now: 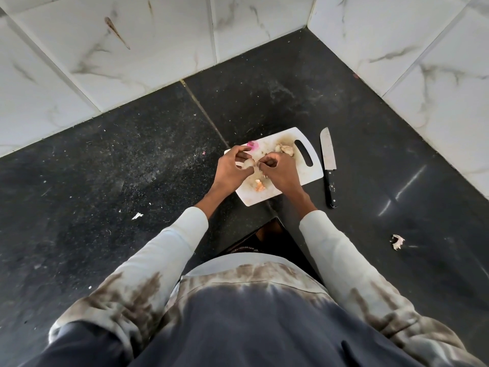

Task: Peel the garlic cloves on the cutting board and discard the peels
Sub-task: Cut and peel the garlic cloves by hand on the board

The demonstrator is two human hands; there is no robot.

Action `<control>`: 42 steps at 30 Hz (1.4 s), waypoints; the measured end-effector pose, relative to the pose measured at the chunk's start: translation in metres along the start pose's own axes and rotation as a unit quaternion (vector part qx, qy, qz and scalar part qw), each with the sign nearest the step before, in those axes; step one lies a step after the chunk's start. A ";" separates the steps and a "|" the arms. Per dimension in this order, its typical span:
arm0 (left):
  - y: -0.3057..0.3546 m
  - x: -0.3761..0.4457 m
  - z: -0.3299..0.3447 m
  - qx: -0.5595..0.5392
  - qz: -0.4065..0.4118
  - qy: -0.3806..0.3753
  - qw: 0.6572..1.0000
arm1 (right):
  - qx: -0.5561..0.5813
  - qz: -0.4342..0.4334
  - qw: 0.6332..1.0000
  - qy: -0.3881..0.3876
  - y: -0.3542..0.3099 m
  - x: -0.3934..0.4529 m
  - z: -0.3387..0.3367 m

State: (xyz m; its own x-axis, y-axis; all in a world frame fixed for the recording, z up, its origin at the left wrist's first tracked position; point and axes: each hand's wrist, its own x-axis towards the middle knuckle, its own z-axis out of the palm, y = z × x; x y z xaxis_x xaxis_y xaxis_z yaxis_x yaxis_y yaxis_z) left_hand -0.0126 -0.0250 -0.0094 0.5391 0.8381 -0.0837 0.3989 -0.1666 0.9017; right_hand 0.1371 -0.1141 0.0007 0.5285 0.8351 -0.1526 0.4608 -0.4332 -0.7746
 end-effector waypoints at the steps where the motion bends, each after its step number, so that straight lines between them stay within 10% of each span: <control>1: 0.002 0.000 -0.001 0.005 0.003 -0.006 1.000 | 0.000 0.000 1.000 0.004 0.000 0.000 -0.001; 22: 0.006 0.006 -0.013 -0.187 -0.078 -0.102 0.974 | 0.007 0.061 0.995 0.080 0.006 0.003 -0.016; 42: 0.016 0.013 -0.006 -0.464 -0.232 -0.043 0.854 | 0.036 -0.012 0.999 0.033 -0.012 0.009 -0.015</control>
State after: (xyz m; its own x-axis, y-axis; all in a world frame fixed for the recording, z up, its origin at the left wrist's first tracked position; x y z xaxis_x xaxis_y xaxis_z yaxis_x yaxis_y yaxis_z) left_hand -0.0041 -0.0138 0.0061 0.5518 0.6538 -0.5177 -0.1540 0.6900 0.7072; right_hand 0.1472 -0.1071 0.0180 0.5649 0.8198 -0.0940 0.4234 -0.3858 -0.8197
